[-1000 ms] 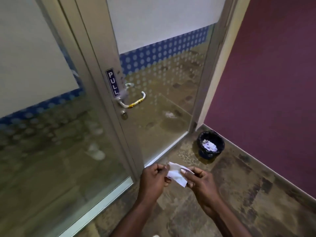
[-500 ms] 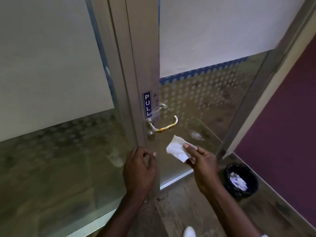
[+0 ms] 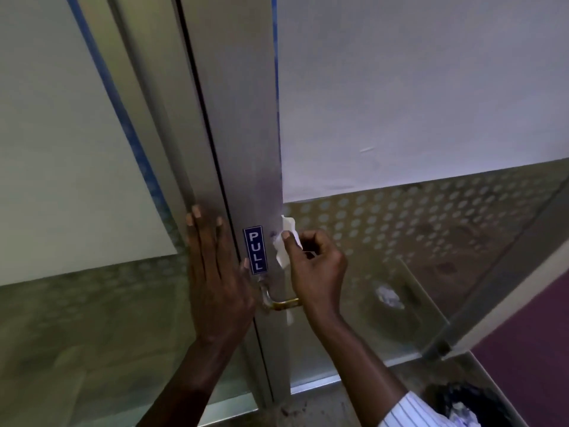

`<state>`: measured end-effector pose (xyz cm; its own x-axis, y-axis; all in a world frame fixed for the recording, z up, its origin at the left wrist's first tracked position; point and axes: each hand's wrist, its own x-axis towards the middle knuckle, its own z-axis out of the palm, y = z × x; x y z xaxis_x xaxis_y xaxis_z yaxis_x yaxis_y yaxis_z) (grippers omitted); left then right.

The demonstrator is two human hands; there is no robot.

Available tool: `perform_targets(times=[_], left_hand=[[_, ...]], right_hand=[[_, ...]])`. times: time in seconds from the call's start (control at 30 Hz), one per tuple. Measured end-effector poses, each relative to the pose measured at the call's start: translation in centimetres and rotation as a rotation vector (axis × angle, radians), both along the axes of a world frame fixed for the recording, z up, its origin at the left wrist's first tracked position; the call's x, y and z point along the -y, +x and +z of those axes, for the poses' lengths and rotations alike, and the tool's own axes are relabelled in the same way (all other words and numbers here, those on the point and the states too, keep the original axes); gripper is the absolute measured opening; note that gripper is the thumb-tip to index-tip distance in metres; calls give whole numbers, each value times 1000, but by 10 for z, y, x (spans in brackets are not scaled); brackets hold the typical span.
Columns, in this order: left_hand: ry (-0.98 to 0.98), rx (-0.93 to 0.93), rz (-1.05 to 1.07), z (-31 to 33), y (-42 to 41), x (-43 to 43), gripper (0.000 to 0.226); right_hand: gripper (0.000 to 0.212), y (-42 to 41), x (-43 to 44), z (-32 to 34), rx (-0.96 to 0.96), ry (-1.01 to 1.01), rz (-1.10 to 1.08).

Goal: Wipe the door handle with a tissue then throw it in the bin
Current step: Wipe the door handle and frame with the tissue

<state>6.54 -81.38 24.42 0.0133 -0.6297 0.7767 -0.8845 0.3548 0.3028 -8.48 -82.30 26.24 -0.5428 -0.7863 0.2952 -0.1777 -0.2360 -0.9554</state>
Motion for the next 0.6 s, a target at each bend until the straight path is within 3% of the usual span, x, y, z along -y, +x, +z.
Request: perform_targets(times=[0.27, 0.47, 0.6], left_hand=[[-19, 70, 39, -24, 6, 26, 91], [-83, 115, 19, -34, 16, 41, 99], [-81, 155, -10, -43, 23, 49, 98]], right_hand=[[9, 12, 23, -1, -265, -185, 41], [13, 17, 27, 12, -284, -309, -27], [37, 19, 32, 14, -388, -366, -94]])
